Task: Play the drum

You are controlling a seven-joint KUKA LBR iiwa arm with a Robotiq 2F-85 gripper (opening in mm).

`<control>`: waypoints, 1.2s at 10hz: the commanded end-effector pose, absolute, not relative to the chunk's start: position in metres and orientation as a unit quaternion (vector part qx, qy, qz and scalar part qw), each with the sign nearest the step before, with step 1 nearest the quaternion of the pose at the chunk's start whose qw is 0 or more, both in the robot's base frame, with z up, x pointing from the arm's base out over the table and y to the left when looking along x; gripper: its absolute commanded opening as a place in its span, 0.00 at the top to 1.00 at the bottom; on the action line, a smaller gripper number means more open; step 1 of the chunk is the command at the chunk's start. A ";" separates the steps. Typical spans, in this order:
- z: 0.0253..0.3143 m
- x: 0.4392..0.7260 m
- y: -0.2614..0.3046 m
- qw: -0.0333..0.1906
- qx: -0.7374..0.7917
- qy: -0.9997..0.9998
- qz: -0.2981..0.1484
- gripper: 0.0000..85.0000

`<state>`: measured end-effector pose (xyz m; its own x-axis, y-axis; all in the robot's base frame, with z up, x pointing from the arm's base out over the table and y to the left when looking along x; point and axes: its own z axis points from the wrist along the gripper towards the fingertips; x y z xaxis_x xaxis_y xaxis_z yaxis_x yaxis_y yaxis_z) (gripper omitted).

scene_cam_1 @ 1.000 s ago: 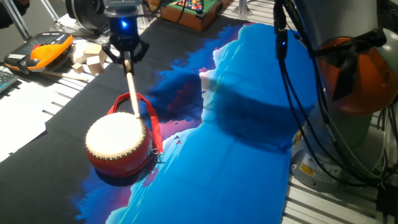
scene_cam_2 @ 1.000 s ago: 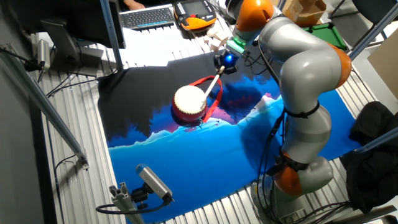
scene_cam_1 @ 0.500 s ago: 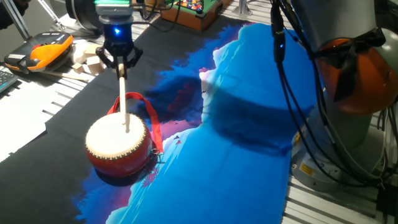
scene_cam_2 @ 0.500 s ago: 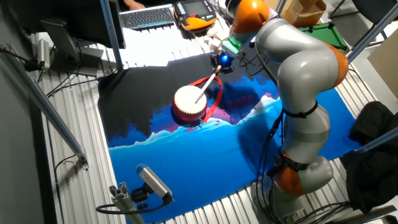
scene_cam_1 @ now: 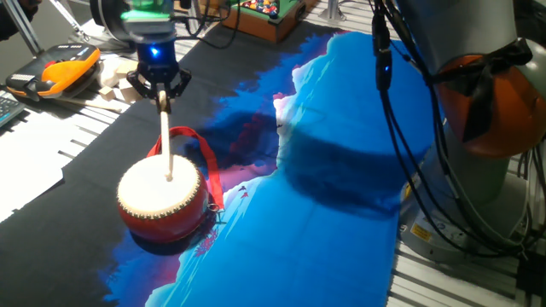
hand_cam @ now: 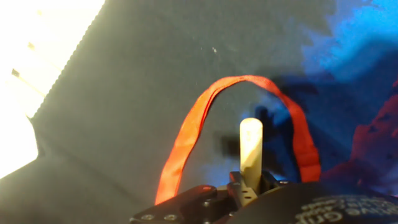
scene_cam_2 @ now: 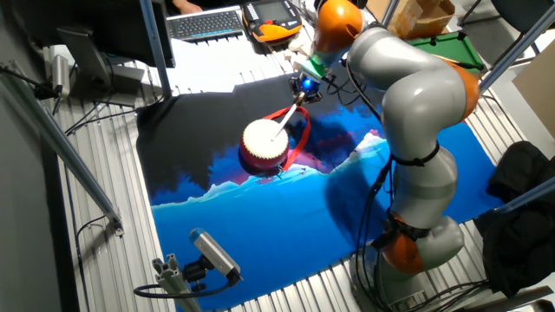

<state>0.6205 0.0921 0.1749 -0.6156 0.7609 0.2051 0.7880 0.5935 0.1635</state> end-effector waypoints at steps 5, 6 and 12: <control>0.158 0.622 0.109 0.017 -0.439 -0.898 -0.038 1.00; 0.153 0.624 0.109 0.020 -0.434 -0.900 -0.044 1.00; 0.164 0.625 0.106 0.035 -0.440 -0.893 -0.086 1.00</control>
